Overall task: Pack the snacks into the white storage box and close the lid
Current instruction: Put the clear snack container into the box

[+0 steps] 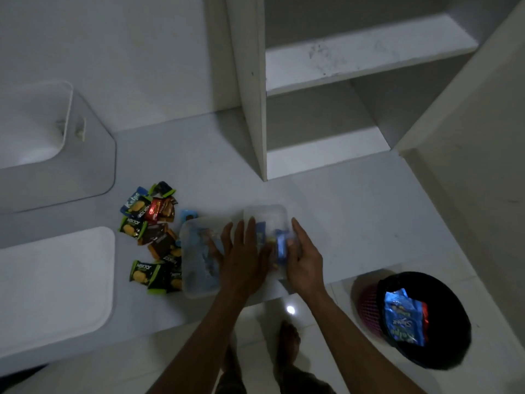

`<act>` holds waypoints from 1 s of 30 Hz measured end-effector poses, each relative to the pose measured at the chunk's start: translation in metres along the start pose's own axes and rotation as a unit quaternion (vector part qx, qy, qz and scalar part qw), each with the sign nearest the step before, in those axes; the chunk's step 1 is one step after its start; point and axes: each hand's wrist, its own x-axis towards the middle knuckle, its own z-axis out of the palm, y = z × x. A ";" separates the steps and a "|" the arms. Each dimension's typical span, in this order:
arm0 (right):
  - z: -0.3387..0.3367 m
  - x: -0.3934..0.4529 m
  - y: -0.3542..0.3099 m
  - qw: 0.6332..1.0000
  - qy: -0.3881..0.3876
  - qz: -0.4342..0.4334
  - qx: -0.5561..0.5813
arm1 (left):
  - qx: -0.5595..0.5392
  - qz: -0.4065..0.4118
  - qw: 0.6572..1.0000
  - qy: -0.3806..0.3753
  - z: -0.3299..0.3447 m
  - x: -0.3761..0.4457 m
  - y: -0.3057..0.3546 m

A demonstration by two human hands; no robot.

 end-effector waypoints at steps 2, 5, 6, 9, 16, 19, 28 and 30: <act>-0.006 -0.002 -0.011 1.000 0.000 -0.011 0.000 | -0.069 -0.017 0.997 0.013 -0.011 -0.008 0.011; -0.007 -0.009 -0.029 1.000 -0.014 -0.023 0.004 | -0.165 -0.017 0.985 0.041 -0.029 -0.022 0.015; -0.003 -0.013 -0.036 0.999 -0.028 -0.025 0.010 | -0.193 -0.017 0.980 0.051 -0.035 -0.028 0.011; 0.016 -0.025 -0.050 0.997 -0.067 -0.018 0.027 | -0.245 -0.046 0.966 0.069 -0.053 -0.045 -0.007; 0.077 -0.054 -0.061 0.995 -0.098 -0.035 0.000 | -0.240 -0.067 0.967 0.057 -0.072 -0.062 -0.077; 0.093 -0.058 -0.066 0.996 -0.089 -0.006 -0.007 | -0.227 -0.077 0.971 0.024 -0.067 -0.055 -0.097; 0.112 -0.054 -0.056 0.997 -0.058 0.012 -0.050 | -0.232 -0.061 0.971 -0.006 -0.052 -0.042 -0.117; 0.114 -0.054 -0.052 0.997 -0.052 -0.003 -0.061 | -0.242 -0.055 0.969 -0.004 -0.049 -0.043 -0.118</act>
